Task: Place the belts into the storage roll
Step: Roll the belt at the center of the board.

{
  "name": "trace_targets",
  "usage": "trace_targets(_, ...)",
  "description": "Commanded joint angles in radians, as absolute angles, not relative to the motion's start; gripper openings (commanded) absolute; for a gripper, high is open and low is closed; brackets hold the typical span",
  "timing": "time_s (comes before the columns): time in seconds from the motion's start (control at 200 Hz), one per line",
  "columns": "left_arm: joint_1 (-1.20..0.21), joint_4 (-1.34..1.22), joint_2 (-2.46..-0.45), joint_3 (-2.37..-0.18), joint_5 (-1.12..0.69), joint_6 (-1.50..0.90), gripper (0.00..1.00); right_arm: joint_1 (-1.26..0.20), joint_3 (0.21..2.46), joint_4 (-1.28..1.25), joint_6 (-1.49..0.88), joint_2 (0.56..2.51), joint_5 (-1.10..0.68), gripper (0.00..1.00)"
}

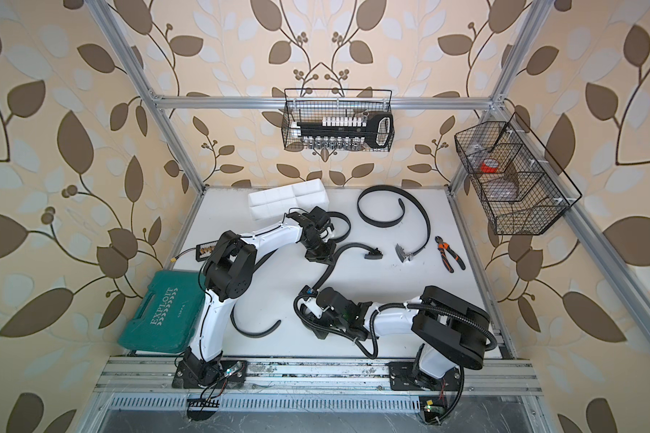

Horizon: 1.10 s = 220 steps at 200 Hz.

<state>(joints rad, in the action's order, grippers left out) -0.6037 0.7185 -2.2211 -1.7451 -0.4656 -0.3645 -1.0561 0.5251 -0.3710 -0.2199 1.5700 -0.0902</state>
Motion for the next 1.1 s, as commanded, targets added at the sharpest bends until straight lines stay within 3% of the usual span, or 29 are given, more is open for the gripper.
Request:
trace_targets(0.0, -0.619, 0.654, -2.197, -1.721, -0.520, -0.349, 0.00, -1.081, 0.451, -0.461, -0.237, 1.619, -0.068, 0.00)
trace_targets(0.34, -0.575, 0.696, -2.029, -1.621, -0.521, -0.335, 0.01, -1.083, 0.465, -0.439, -0.250, 1.693, -0.030, 0.00)
trace_targets(0.63, -0.428, 0.750, -1.700, -1.410, -0.445, -0.346, 0.81, -1.085, 0.475, -0.438, -0.255, 1.727, -0.026, 0.00)
trace_targets(0.745, -0.329, 0.730, -1.518, -1.234, -0.438, -0.375, 0.98, -1.085, 0.476, -0.439, -0.255, 1.728, -0.025, 0.00)
trace_targets(0.85, -0.250, 0.716, -1.372, -1.073, -0.493, -0.413, 0.99, -1.086, 0.478, -0.437, -0.255, 1.728, -0.028, 0.00)
trace_targets(1.095, -0.263, 0.614, -1.167, -0.774, -0.659, -0.523, 0.98, -1.085, 0.477, -0.436, -0.255, 1.722, -0.029, 0.00)
